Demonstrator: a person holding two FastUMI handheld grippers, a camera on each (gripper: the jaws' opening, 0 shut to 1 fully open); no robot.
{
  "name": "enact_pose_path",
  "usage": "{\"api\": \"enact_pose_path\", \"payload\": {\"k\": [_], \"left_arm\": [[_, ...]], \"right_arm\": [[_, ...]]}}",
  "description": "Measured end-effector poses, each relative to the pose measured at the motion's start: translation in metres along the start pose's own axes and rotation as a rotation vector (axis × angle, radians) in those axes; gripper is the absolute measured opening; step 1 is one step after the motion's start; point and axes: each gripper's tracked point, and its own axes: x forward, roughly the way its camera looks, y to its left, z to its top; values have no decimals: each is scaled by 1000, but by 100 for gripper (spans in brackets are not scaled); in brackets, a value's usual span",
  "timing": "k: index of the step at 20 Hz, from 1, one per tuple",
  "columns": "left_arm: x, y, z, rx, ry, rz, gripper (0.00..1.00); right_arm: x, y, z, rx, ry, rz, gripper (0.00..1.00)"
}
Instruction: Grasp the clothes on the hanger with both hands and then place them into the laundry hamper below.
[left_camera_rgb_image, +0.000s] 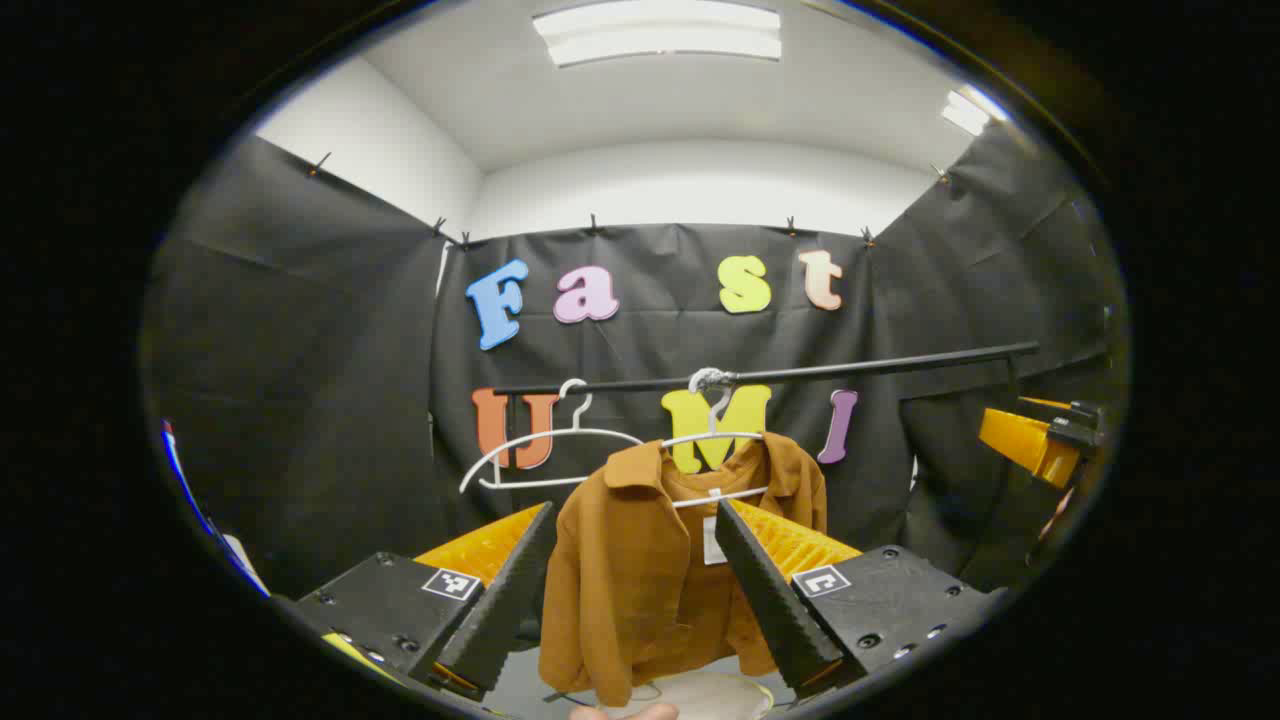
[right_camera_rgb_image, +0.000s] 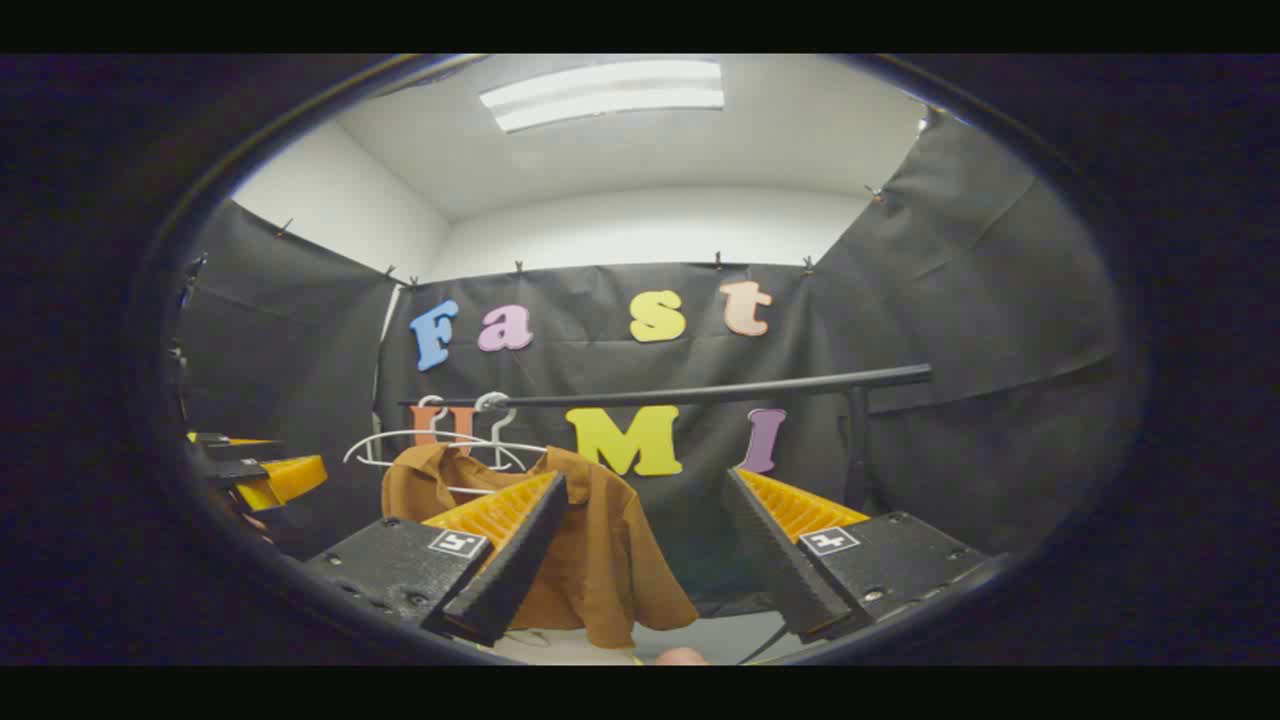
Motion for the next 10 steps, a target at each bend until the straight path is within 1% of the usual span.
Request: {"api": "enact_pose_path", "payload": {"k": [1,6,7,8,10], "left_arm": [[-3,1,0,-8,7,16,100],[-12,5,12,-6,-20,87,100],[-13,3,13,-8,-24,95,100],[-13,0,14,-13,-25,101,100],[-12,-8,10,-17,-19,108,100]], "right_arm": [[3,2,0,0,-4,19,96],[21,5,-10,-14,13,93,96],[25,6,-14,-19,20,105,96],[27,5,-16,-21,28,114,99],[31,6,-22,-12,46,139,99]]}}
